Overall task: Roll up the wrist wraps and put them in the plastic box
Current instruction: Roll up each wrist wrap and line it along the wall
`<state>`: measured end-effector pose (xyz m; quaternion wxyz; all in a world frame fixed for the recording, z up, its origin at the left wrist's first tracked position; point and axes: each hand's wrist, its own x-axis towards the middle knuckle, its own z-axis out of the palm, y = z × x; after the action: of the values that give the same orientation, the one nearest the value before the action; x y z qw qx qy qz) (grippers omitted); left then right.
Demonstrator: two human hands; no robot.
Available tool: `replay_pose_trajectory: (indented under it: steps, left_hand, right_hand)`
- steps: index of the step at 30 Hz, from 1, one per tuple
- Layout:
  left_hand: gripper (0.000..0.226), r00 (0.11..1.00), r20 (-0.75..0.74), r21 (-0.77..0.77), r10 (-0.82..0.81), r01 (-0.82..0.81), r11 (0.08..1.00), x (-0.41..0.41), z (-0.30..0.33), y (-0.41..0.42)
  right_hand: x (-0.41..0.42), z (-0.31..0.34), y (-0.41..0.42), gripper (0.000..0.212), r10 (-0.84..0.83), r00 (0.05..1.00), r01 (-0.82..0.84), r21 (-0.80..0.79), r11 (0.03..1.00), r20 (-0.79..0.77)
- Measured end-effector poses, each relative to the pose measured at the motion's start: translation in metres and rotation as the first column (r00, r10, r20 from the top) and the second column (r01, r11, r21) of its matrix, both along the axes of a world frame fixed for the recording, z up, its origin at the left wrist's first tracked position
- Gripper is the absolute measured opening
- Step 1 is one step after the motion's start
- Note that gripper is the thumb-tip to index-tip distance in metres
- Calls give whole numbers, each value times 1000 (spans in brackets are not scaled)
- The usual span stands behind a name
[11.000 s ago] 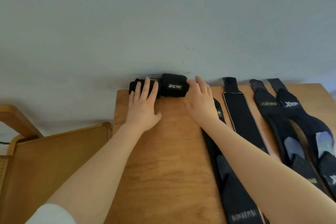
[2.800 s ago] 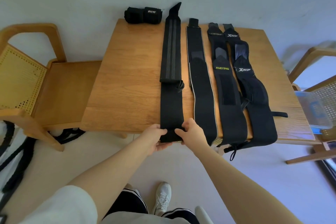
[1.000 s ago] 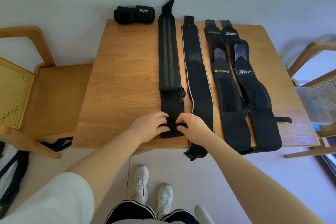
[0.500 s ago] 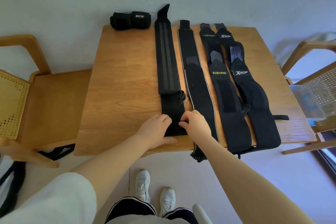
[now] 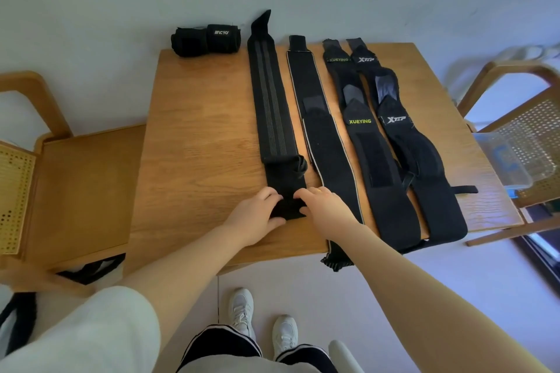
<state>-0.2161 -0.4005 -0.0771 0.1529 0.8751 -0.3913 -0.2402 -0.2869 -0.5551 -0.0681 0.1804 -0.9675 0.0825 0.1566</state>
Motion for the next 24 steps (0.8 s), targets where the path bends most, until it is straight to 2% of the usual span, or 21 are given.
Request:
replay_pose_trajectory:
  steps: [2, 7, 10, 13, 15, 19, 24]
  left_hand:
    - [59, 1000, -1, 1, -7, 7, 1000, 1, -1, 3]
    - [51, 999, 11, -39, 30, -30, 999, 11, 0, 1]
    - [46, 990, 139, -19, -23, 26, 999, 20, -1, 1]
    - [41, 954, 281, 61, -109, 96, 994, 28, 2, 2]
    - [36, 932, 325, 84, -158, 138, 987, 32, 4, 2]
    - [32, 928, 283, 139, -242, 210, 968, 47, 9, -4]
    - [48, 926, 83, 230, -369, 343, 911, 64, 18, -17]
  right_hand:
    - [8, -2, -3, 41, -4, 1000, 4, -4, 1000, -26]
    - [23, -3, -2, 42, -81, 996, 81, -4, 997, -39]
    - [27, -1, 9, 33, -179, 977, 191, -99, 977, 114]
    - [17, -1, 23, 32, -42, 953, 141, -319, 937, 300]
    - [7, -9, 24, 29, 25, 927, 121, -362, 924, 375]
    - [1, -11, 25, 26, 76, 932, 80, -408, 909, 353]
    - [10, -4, 24, 26, 58, 963, 57, -410, 910, 262]
